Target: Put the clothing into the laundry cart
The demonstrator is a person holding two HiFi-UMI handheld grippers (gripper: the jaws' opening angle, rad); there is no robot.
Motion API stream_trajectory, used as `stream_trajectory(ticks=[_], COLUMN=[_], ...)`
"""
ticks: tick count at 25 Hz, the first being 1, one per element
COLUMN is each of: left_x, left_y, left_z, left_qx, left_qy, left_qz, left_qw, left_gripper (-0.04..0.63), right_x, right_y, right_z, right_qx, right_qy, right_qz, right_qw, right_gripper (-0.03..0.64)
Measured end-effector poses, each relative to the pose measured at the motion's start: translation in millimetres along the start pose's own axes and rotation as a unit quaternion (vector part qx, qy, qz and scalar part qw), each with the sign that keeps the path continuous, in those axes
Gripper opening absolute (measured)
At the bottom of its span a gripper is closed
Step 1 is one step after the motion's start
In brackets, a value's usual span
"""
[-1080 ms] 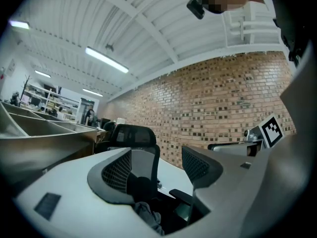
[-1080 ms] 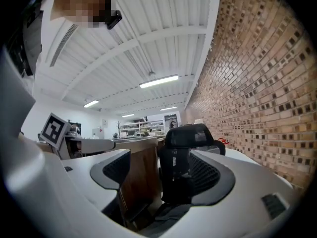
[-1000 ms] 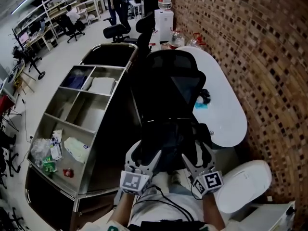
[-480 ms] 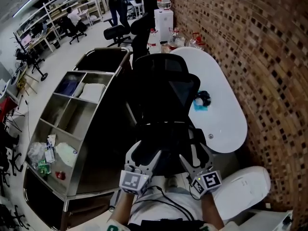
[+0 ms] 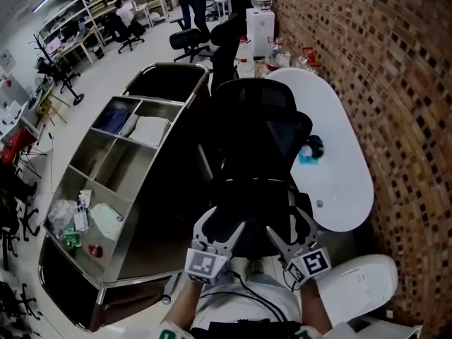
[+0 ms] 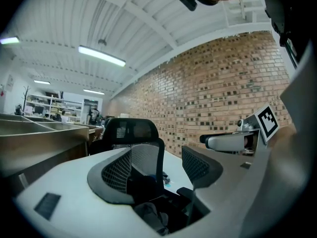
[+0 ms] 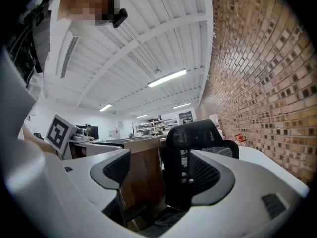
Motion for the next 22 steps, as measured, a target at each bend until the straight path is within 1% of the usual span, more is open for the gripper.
stream_trajectory(ticks=[2, 4, 10, 12, 15, 20, 22], left_x=[-1.7, 1.0, 23.5, 24.0, 16.2, 16.4, 19.5], left_y=[6.8, 13.9, 34.3, 37.8, 40.8, 50.2, 54.6], left_z=[-2.3, -4.6, -13.3, -14.7, -16.0, -21.2, -22.0], left_qx=[-0.005, -0.005, 0.013, 0.010, 0.000, -0.002, 0.002], left_qy=[0.000, 0.004, 0.019, 0.018, 0.013, 0.011, 0.013], left_qz=[-0.016, -0.021, 0.005, -0.004, -0.036, -0.044, -0.032], left_qw=[0.9999, 0.9998, 0.9997, 0.9998, 0.9993, 0.9990, 0.9994], left_gripper=[0.310, 0.310, 0.310, 0.310, 0.310, 0.310, 0.310], right_x=[4.4, 9.7, 18.4, 20.5, 24.5, 30.4, 32.1], right_y=[9.6, 15.8, 17.6, 17.8, 21.0, 30.4, 32.0], right_z=[9.1, 16.8, 29.8, 32.4, 37.2, 42.5, 44.0], right_qx=[-0.011, -0.014, 0.001, 0.004, 0.005, 0.003, 0.005], right_qy=[0.007, 0.015, 0.024, 0.029, 0.036, 0.041, 0.045], right_qz=[-0.001, -0.008, -0.004, -0.003, -0.005, 0.000, 0.005], right_qw=[1.000, 1.000, 1.000, 1.000, 0.999, 0.999, 0.999], right_gripper=[0.383, 0.383, 0.383, 0.383, 0.383, 0.383, 0.383])
Point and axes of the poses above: the fingertips, and each gripper's own axes: z forward along the fingers, y to its left, x out of its underside, the point moved 6 cm from there along -z, backward along the fingers, and after that the axes turned 7 degrees about x, right-handed, at the moved point
